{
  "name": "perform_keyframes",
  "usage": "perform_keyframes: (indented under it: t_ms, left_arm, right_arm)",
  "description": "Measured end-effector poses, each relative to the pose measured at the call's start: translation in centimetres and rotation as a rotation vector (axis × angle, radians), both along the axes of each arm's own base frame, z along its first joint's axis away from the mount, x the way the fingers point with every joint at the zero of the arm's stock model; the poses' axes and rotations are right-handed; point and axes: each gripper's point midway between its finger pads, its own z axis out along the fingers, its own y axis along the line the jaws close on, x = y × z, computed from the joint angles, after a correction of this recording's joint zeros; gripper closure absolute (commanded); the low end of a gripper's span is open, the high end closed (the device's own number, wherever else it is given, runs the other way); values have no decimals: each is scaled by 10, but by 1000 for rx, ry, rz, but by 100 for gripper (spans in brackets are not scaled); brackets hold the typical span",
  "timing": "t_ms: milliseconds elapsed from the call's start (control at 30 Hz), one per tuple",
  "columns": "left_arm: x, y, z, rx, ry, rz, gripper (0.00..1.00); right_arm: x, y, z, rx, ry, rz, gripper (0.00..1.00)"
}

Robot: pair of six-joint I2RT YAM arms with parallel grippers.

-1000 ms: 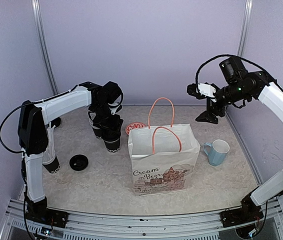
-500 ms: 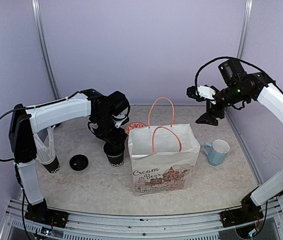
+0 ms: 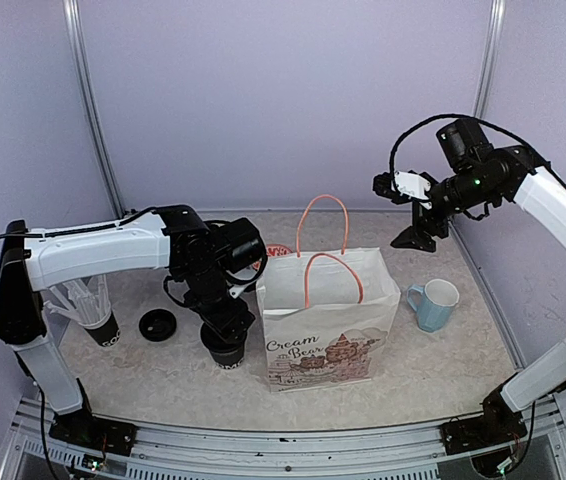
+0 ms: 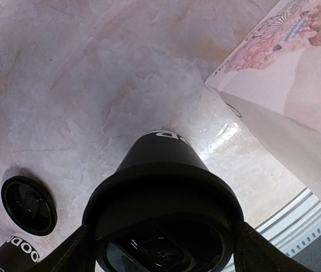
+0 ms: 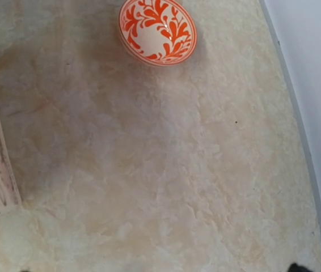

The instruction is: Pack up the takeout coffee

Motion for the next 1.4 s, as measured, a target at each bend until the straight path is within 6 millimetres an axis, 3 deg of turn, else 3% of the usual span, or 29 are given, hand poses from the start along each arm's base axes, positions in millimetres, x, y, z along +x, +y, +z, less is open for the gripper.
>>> perform_keyframes:
  t_ms: [633, 900, 1000, 1233, 1400]
  left_arm:
    - [-18, 8, 2, 11, 32, 51, 19]
    - [-19, 9, 0, 15, 36, 55, 30]
    - [-19, 9, 0, 15, 38, 56, 32]
    - [-19, 10, 0, 15, 41, 71, 36]
    - [-20, 14, 5, 30, 43, 93, 36]
  right_arm:
    - [-3, 3, -1, 13, 12, 14, 4]
    - [-6, 4, -8, 14, 35, 23, 5]
    - [-11, 9, 1, 47, 44, 47, 6]
    - [-35, 35, 52, 213, 55, 195, 9]
    - [-53, 54, 54, 264, 120, 279, 9]
